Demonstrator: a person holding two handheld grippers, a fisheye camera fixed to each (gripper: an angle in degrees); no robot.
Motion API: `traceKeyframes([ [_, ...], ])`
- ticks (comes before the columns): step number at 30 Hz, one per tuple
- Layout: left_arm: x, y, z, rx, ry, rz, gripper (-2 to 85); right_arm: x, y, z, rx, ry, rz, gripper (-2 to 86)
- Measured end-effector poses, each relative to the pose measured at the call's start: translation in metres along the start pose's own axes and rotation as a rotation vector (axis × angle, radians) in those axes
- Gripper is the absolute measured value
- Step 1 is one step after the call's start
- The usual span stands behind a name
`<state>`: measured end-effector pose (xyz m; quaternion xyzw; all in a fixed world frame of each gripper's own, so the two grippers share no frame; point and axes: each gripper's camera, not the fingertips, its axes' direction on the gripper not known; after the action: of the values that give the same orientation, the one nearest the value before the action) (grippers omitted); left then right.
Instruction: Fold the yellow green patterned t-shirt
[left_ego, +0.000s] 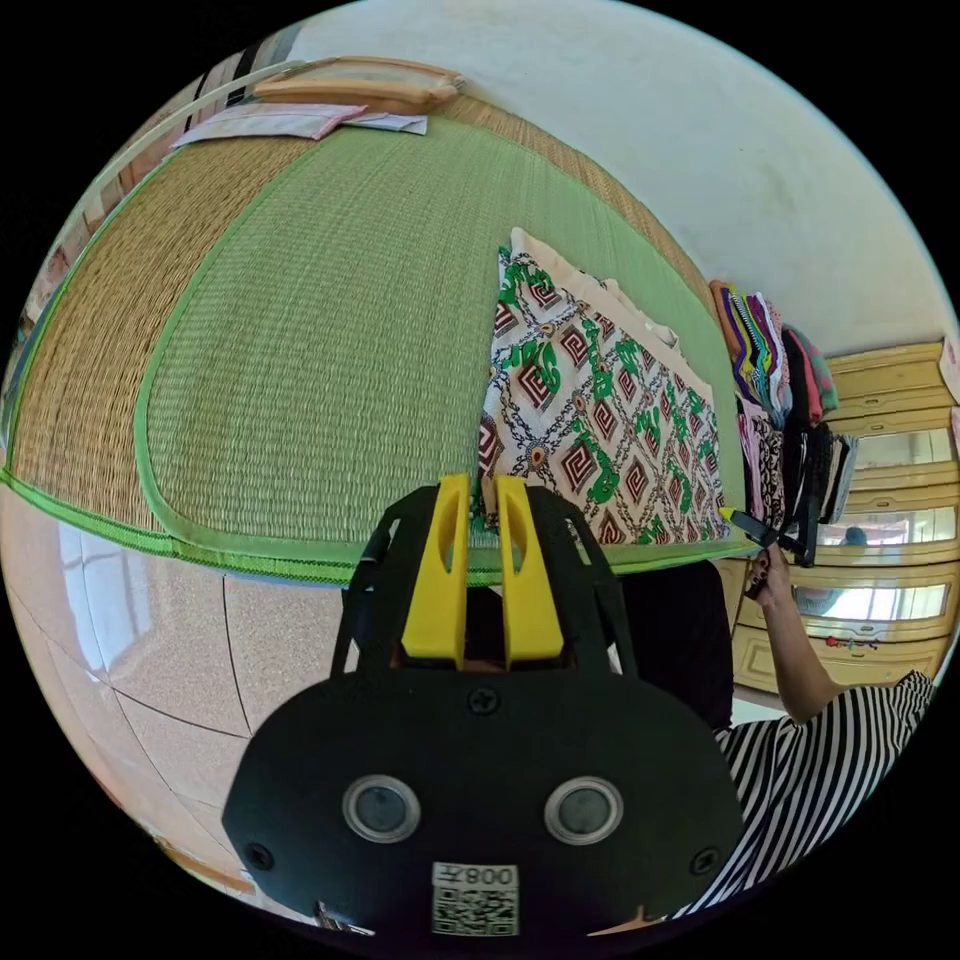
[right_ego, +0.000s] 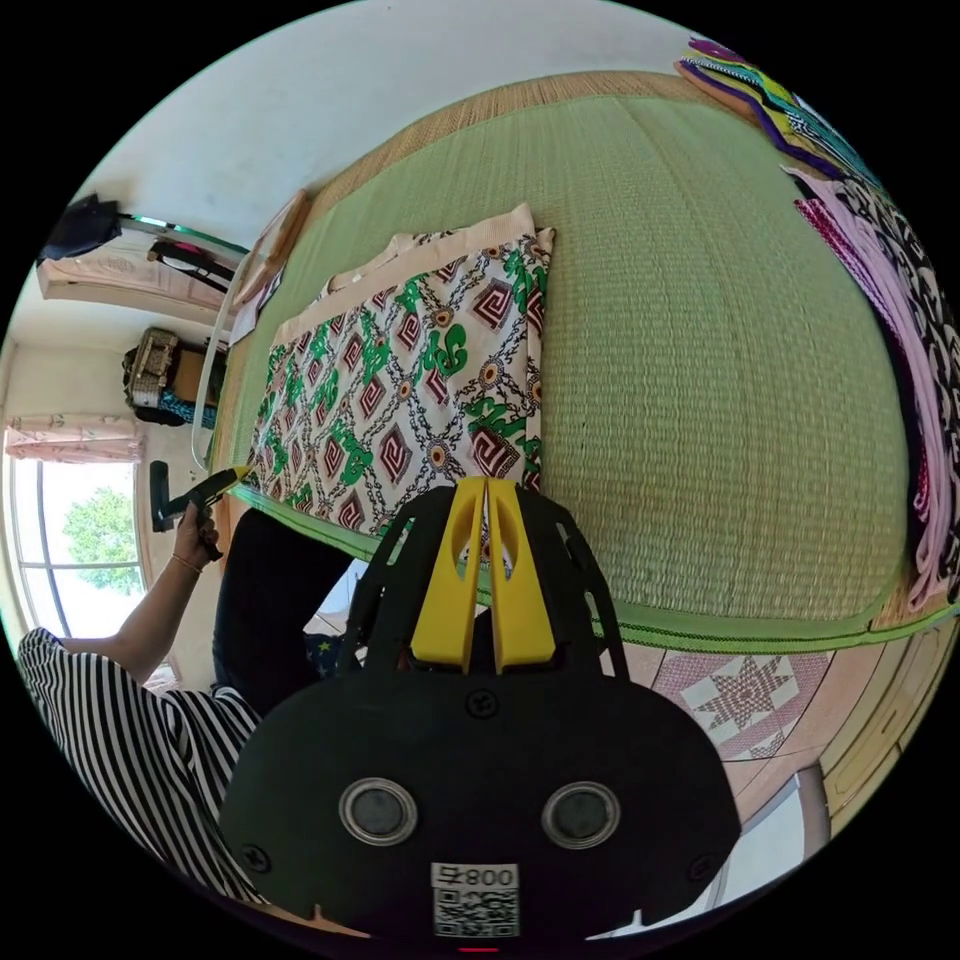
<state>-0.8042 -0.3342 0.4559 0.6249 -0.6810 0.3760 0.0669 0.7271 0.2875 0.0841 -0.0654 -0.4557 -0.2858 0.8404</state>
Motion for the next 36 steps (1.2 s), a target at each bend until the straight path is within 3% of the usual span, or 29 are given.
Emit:
traceKeyframes([
  [5,-0.005,0.013,0.009,-0.008,0.013,0.005,3.9,0.008,0.025,-0.031,0.05,0.043,0.038,2.2],
  [13,-0.02,0.023,0.044,-0.043,0.008,-0.021,4.0,0.039,0.065,-0.042,0.061,-0.064,0.134,6.5],
  [36,-0.083,0.036,0.18,-0.034,-0.035,-0.059,-0.4,0.041,0.097,-0.071,0.02,-0.141,0.12,0.8],
])
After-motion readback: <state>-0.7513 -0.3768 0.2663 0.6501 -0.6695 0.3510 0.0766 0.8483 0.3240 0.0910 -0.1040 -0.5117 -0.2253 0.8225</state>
